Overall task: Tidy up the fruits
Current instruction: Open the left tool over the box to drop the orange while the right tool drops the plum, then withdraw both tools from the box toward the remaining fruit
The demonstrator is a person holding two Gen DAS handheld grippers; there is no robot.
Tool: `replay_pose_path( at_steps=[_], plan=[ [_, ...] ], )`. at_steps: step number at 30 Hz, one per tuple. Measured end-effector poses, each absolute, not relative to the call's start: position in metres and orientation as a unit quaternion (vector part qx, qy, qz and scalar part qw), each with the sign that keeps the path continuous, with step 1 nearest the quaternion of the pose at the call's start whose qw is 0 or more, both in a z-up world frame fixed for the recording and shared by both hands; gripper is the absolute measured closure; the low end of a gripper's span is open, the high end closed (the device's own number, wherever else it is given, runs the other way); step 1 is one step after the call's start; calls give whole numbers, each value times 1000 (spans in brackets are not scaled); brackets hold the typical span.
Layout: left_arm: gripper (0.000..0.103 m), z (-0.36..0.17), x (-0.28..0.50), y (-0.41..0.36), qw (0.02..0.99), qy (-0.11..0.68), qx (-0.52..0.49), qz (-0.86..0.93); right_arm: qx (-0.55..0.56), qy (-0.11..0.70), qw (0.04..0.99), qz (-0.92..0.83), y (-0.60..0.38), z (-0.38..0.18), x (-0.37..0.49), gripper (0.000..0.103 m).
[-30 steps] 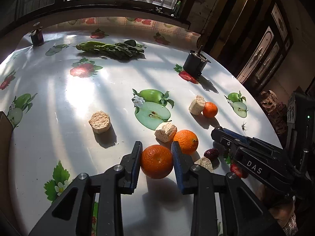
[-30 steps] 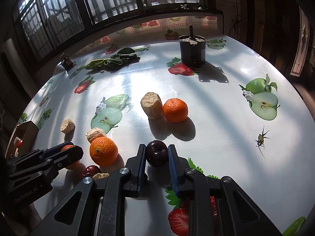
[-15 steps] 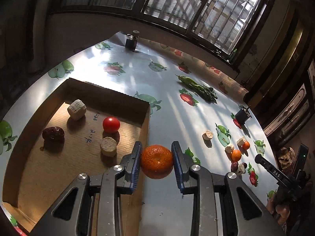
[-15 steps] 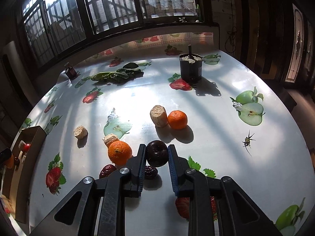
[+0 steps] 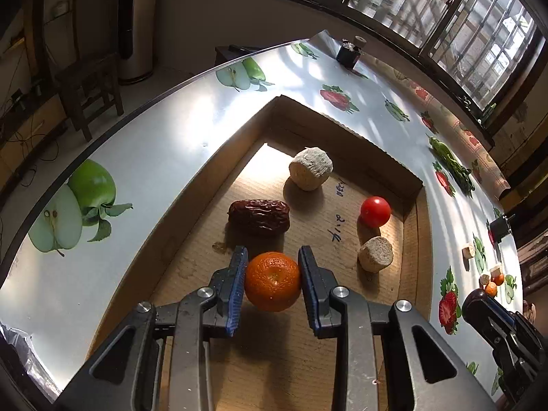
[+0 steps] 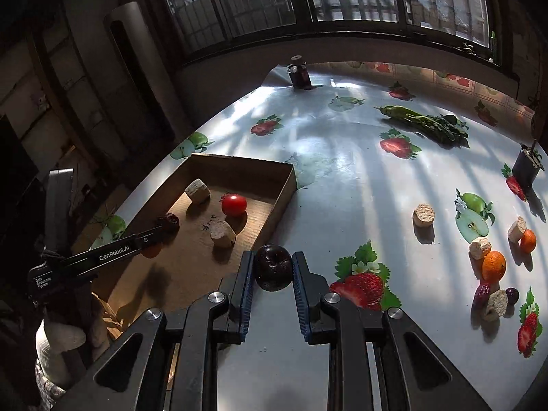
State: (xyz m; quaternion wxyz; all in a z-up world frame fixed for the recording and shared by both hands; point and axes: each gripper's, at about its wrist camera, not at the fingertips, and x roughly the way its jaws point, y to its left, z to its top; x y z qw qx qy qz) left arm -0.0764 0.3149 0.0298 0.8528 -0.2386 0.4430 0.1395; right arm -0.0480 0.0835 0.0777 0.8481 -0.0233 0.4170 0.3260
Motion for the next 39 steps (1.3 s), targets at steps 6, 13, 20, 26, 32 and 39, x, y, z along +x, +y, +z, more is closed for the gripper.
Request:
replay_pose_path(
  at_steps=[6,13,20,26,32,39],
  plan=[
    [74,20,-77,335,842,444,-275,133,-78,454,813,356,159,44,-44,79],
    [60,20,-76,336,840,444,-287,120,-96,478,801,347,182,18,-32,79],
    [50,41,-88,337,855,405,-301,121,-107,463,809,344,184,25,-38,79],
    [46,69,-102,329,874,373,-281,135,-64,434,834,335,156,54,-47,78],
    [30,104,-111,275,913,335,-173,155,17,396,868,300,91,81,-73,69],
    [16,120,-118,196,940,313,-70,117,92,386,889,230,14,82,-96,64]
  ],
)
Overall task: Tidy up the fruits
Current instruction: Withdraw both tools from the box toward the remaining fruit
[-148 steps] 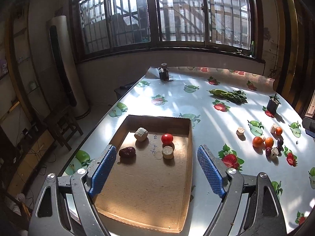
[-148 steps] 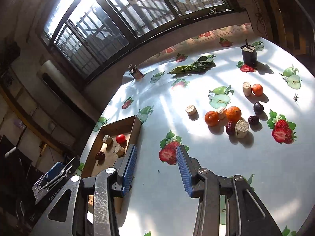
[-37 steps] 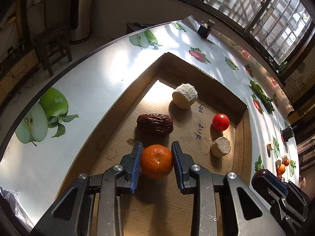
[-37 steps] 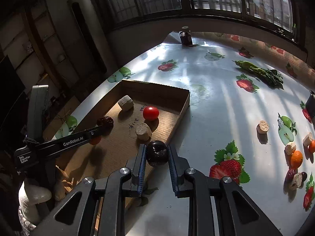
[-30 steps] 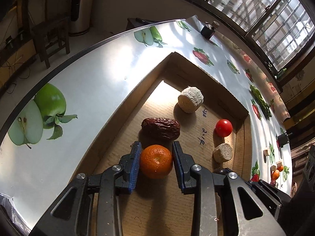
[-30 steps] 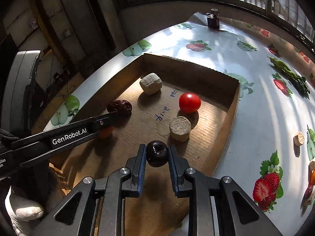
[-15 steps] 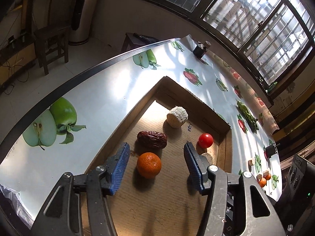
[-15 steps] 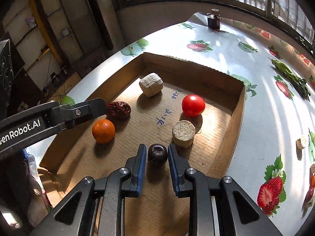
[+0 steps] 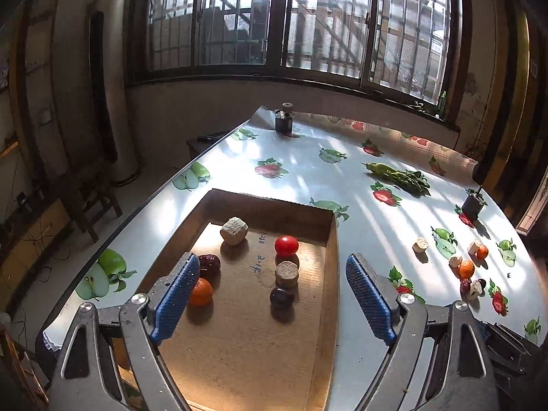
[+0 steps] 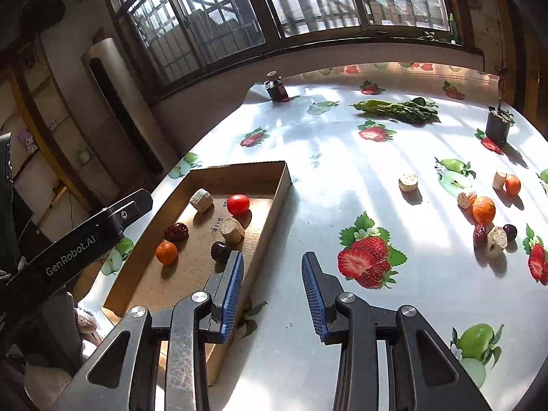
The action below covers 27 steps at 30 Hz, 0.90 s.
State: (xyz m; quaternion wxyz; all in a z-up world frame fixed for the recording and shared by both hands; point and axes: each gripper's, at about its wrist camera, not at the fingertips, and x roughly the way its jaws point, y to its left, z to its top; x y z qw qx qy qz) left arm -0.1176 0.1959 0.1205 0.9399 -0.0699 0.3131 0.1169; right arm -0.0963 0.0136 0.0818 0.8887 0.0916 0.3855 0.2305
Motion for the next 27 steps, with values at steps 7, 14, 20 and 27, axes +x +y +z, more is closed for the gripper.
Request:
replay_pose_path(
  at_steps=[7,14,20,27],
  plan=[
    [16,124,-125,159,942,320,-36,98,127,370,902,184,-37,85,-109,63],
    [16,127,-130,145,941,321,-23,101,155,372,897,181,-60,80,-115,60],
    [16,123,-128,136,940,328,-14,97,160,361,901,178,-72,83,-119,60],
    [16,117,-123,132,935,345,-20,78,175,354,908,139,-117,83,-117,60]
  ],
)
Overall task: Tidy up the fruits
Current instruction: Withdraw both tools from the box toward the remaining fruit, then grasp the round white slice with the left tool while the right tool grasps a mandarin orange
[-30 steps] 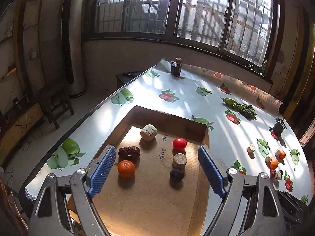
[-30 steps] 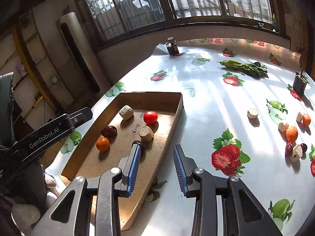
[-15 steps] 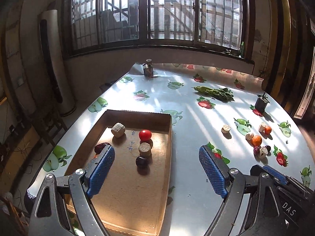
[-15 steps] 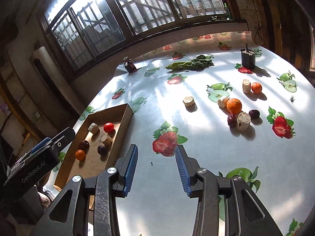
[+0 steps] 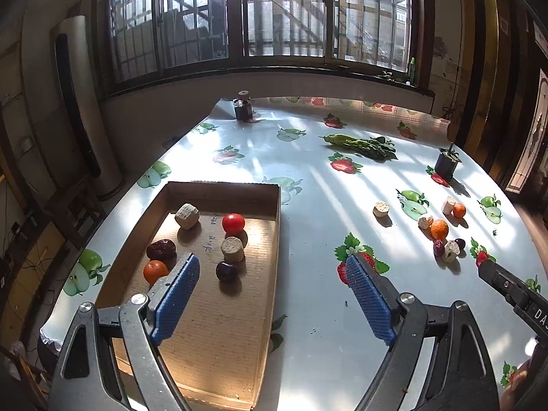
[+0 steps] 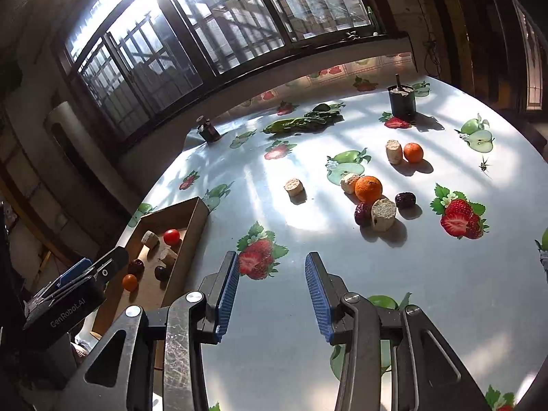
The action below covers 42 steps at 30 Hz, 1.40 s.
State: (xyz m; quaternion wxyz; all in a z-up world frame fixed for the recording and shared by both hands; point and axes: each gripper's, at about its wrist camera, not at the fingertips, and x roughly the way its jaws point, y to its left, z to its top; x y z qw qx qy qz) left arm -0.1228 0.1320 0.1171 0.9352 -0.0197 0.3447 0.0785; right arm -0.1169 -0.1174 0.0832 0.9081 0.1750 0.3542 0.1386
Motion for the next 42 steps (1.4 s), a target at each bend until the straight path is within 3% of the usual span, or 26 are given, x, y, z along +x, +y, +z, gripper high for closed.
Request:
replay_pose_path(
  at_steps=[11,21,25,30,32,34,35,42],
  plan=[
    [16,90,-97,111,917,396,-45,27,155,393,905,39,-228,70,-111,60],
    [16,82,-78,89,906,422,-43,-4,111,422,895,94,-195,61,-33,60],
    [16,89,-40,89,894,440,-80,-40,159,450,867,143,-180,41,15,60],
    [16,80,24,76,880,465,-77,-57,137,453,870,134,-160,21,46,60],
    [19,68,48,70,873,478,-80,-57,117,449,877,128,-155,17,51,60],
    [33,52,71,66,861,493,-103,-74,100,442,882,125,-153,15,52,60],
    [35,44,82,64,854,501,-112,-78,94,442,883,125,-152,15,52,60],
    [36,15,118,31,853,507,-82,-91,81,445,881,137,-150,8,55,61]
  ],
)
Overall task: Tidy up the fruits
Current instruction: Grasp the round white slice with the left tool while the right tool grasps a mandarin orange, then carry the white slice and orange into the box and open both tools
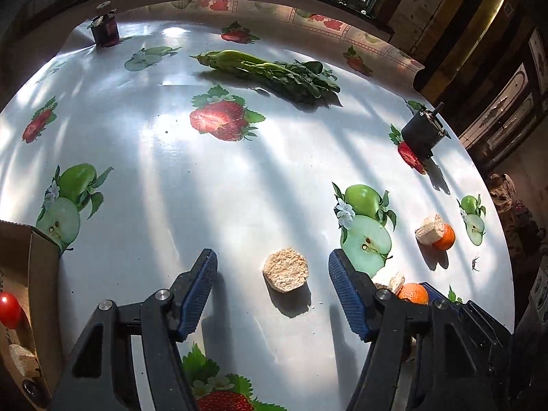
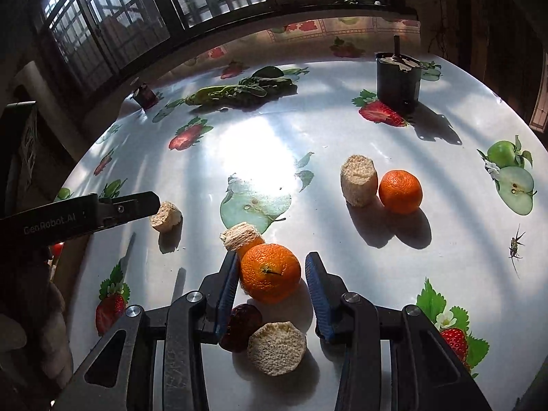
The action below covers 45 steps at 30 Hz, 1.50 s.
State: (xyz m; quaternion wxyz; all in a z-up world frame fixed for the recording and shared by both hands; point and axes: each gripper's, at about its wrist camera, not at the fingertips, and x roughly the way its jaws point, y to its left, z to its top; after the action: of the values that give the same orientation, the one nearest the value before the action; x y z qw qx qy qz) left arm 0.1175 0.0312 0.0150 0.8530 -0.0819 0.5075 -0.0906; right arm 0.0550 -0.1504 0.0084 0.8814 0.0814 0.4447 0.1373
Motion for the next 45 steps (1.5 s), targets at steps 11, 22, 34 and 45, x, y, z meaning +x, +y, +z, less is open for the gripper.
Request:
replay_pose_path(
  at_steps=[11,22,34,45],
  plan=[
    [76,21,96,16,872,485,8,-66,72,433,890,125,-151,13,46,66],
    [76,73,18,62,895,438,-64,-57,144,414,881,178,-162,23,36,66],
    [76,90,-60,130,914,393,-93,21,96,402,896,161,-140,30,19,66],
    [76,68,-96,261,888,401,-189,121,74,395,879,258,-56,80,-53,66]
  ],
)
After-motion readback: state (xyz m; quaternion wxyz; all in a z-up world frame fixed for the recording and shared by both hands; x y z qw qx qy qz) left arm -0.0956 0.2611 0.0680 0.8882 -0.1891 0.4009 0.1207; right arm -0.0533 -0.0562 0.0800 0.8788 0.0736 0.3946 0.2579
